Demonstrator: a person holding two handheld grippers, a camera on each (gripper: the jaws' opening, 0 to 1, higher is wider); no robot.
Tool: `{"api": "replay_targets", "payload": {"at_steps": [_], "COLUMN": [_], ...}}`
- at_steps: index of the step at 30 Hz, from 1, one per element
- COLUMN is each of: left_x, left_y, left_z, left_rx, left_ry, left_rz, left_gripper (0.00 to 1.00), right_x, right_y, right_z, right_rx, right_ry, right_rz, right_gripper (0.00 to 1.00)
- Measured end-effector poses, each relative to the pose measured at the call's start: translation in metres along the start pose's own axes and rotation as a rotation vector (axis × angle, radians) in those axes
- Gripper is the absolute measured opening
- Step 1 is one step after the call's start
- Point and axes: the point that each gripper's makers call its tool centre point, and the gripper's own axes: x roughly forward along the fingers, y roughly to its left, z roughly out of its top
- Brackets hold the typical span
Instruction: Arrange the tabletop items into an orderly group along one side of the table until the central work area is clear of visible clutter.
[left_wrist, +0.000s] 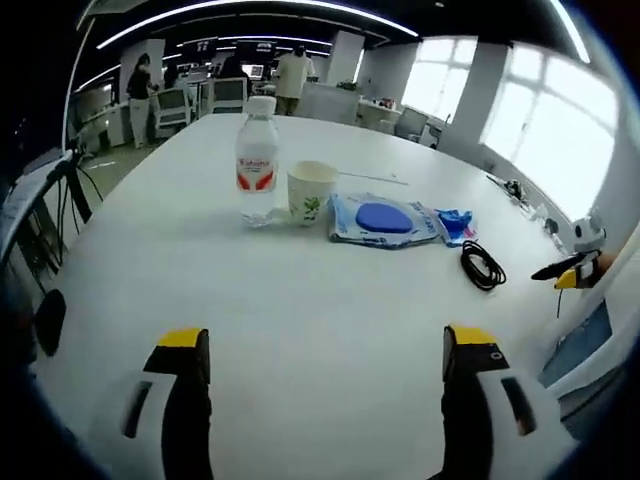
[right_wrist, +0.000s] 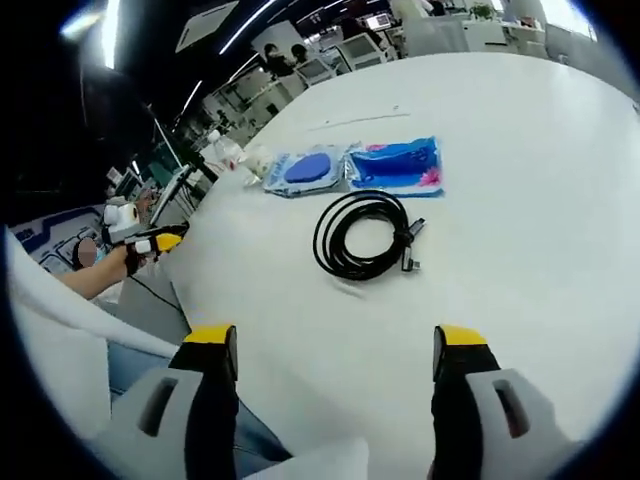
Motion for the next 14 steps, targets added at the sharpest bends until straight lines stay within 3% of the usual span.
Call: {"api": "replay_targets", "payload": {"at_steps": [14], "left_x": [-0.002], "left_y": [-0.009], "left_z": [-0.001], "left_rx": [0.026], "left_ry": [0.003], "left_rz": [-0.032], "left_gripper": [0.98], "right_x": [0.000], "right_y": [0.000], "right_z": [-0.011], "right_rx": [0.032], "right_ry": [0.017], "right_rz": [-0.001], "right_gripper": [0.78]}}
